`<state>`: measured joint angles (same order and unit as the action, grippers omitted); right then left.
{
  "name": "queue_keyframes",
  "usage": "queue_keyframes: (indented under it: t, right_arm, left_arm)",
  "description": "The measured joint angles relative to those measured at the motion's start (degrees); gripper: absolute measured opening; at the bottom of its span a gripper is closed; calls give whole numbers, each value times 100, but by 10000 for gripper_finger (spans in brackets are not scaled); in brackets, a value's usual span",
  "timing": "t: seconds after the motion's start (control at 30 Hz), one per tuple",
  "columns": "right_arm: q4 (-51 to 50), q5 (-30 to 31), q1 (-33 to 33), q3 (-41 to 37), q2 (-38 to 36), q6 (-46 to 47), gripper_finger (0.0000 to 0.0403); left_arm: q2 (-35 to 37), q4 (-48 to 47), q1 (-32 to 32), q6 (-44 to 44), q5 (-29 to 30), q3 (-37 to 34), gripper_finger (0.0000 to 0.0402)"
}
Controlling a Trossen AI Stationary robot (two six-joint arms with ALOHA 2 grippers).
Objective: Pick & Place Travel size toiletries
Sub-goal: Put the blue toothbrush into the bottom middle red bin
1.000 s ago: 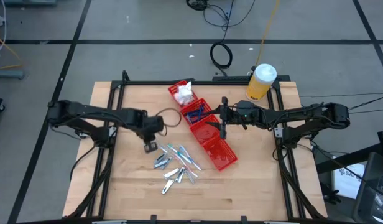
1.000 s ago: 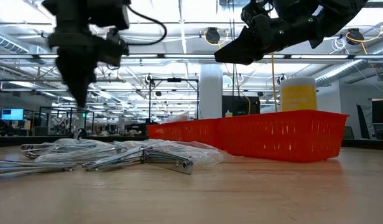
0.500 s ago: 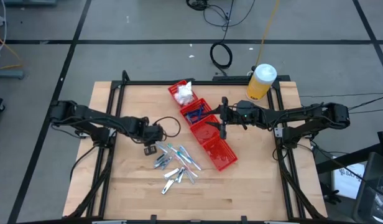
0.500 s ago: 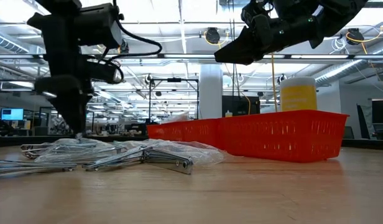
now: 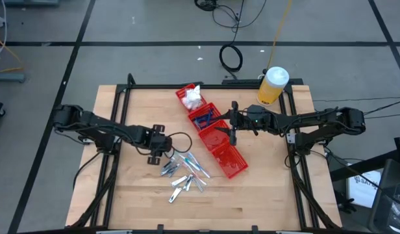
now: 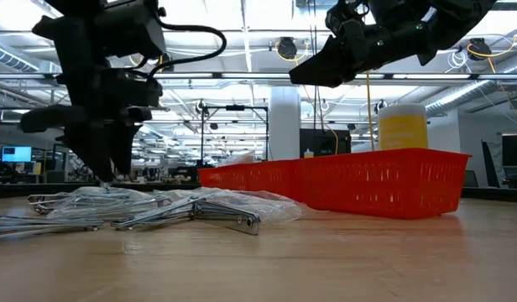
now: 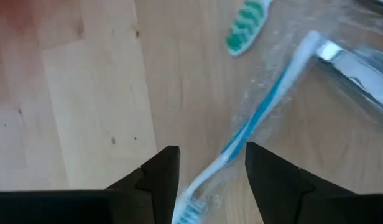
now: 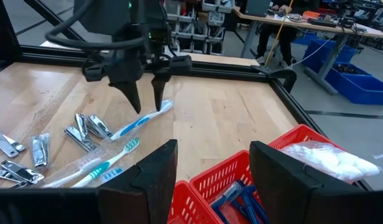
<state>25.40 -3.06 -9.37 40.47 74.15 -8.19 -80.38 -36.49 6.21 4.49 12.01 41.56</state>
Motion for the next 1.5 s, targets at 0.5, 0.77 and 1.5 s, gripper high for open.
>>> queue_keyframes:
  t: [0.5, 0.77, 1.5]
  right_arm:
    - [-9, -1, 0, 0, 0, 0, 187]
    - [-1, 1, 0, -2, 0, 0, 187]
    - [-1, 1, -2, -1, 0, 0, 187]
  left_arm:
    - [-937, 381, -141, 290, -967, -109, 151]
    - [-853, 389, -317, 35, -1434, -138, 30]
    - [632, 3080, -571, -1566, -803, -164, 12]
